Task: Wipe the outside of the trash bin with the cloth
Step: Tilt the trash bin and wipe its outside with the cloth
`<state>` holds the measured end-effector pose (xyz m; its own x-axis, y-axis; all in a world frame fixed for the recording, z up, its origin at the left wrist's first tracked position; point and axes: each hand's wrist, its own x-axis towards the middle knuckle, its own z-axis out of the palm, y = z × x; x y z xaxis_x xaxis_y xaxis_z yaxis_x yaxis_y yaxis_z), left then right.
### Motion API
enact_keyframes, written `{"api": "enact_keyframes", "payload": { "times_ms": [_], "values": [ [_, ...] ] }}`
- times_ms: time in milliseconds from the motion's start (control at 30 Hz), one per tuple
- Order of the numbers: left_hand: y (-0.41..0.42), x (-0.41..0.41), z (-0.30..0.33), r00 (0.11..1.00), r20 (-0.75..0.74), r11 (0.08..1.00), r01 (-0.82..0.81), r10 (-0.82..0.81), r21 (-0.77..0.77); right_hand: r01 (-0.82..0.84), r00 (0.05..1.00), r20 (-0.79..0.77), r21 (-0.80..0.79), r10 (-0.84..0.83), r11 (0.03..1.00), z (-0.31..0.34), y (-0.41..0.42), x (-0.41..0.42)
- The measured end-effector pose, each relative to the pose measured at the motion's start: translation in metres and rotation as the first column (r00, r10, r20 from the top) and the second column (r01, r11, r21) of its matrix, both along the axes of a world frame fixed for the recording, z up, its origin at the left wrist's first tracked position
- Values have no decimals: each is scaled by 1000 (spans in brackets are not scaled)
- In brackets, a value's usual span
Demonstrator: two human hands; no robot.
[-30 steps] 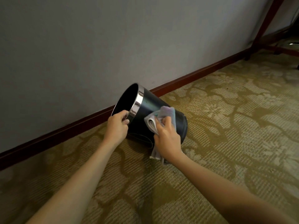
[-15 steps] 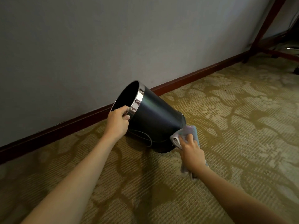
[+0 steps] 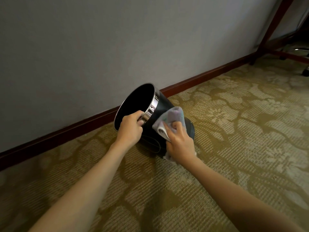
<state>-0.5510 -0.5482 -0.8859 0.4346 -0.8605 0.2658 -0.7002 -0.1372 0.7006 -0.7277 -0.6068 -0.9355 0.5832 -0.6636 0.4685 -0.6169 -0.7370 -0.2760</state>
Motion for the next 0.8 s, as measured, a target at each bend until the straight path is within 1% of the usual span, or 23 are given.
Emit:
{"api": "enact_keyframes", "payload": {
  "times_ms": [33, 100, 167, 233, 300, 367, 400, 433, 467, 533, 600, 667, 700, 733, 800],
  "values": [
    [1, 2, 0, 1000, 0, 1000, 4, -4, 2, 12, 998, -65, 18, -11, 1000, -11, -1, -9],
    [3, 5, 1, 1000, -3, 1000, -3, 3, 10, 108, 982, -169, 123, -87, 986, -32, -4, -30],
    [4, 9, -1, 1000, -18, 1000, -11, 11, 19, 233, 953, -245, 214, -179, 948, -48, -9, -48],
    [6, 8, -2, 1000, -13, 1000, -6, 7, 29, 301, 929, -301, 271, -216, 914, -53, -16, -59],
    [6, 3, -1, 1000, 8, 1000, -1, 0, 23, 348, 927, -271, 360, -260, 865, -45, -26, -57],
    [6, -5, -2, 1000, 25, 1000, 15, -15, 16, 366, 929, -158, 519, -334, 773, -20, -35, -40],
    [5, -9, -3, 999, 34, 1000, 27, -27, 13, 343, 930, -93, 561, -354, 753, -4, -40, -28],
    [4, -13, -4, 998, 45, 999, 39, -40, 16, 314, 934, -38, 559, -354, 767, 13, -44, -15],
    [4, -16, -5, 997, 51, 998, 52, -53, 21, 280, 942, 14, 522, -336, 806, 33, -46, -2],
    [3, -21, -5, 996, 34, 996, 82, -83, 24, 197, 962, 103, 389, -254, 900, 67, -48, 18],
    [4, -23, -6, 996, 15, 995, 92, -92, 26, 138, 971, 150, 271, -184, 953, 81, -51, 26],
    [4, -20, -7, 994, 24, 995, 101, -102, 21, 121, 966, 193, 255, -173, 959, 74, -52, 22],
    [4, -18, -8, 993, 40, 994, 110, -111, 16, 139, 962, 194, 262, -193, 955, 62, -52, 17],
    [5, -15, -9, 992, 58, 993, 115, -116, 11, 179, 959, 167, 269, -229, 946, 48, -51, 9],
    [7, -12, -8, 988, 92, 992, 122, -122, 5, 291, 946, 43, 328, -322, 899, 12, -51, -11]
  ]
}}
